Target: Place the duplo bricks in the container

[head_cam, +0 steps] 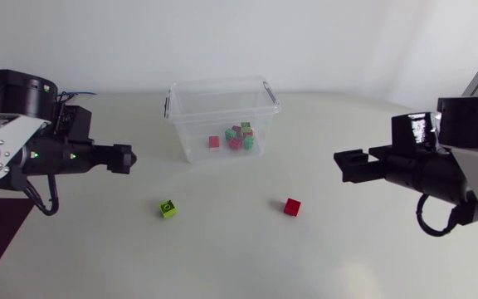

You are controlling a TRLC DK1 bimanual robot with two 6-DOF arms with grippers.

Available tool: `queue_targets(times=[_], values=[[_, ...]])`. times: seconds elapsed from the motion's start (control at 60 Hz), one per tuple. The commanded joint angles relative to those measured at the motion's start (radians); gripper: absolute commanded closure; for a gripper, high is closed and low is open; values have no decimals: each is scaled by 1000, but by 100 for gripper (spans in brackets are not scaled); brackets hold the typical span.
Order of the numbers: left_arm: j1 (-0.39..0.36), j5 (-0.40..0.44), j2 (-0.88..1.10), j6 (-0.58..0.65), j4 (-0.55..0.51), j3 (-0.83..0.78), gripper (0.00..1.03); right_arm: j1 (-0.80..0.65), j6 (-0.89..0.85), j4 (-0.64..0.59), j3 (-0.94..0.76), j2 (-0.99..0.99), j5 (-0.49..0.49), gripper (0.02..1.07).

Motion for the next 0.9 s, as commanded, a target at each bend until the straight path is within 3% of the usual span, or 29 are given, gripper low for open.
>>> queue_targets(times=[0.0,0.1,0.2,0.233,0.367,0.5,0.683,0.783,0.833,0.883], values=[[-10,10,138,97,-50,86,6,3,34,-44,47,114,-25,6],[-50,18,295,431,-166,166,6,-20,36,-73,89,232,-98,6],[-59,32,345,474,-189,171,6,-20,11,-121,130,309,-121,6],[-61,78,356,533,-189,155,6,-15,-35,-146,149,338,-128,6],[-88,153,365,677,-185,106,5,-21,-239,-225,198,413,-282,6],[-99,233,379,773,-182,91,5,11,-415,-297,244,498,-283,6],[-127,260,493,892,-179,88,8,60,-510,-333,313,600,-282,6],[-134,260,525,915,-159,86,18,92,-559,-331,330,646,-256,6],[-139,271,529,933,-143,80,30,102,-570,-328,337,669,-240,6],[-140,271,539,934,-119,79,54,111,-578,-328,345,692,-229,7]])
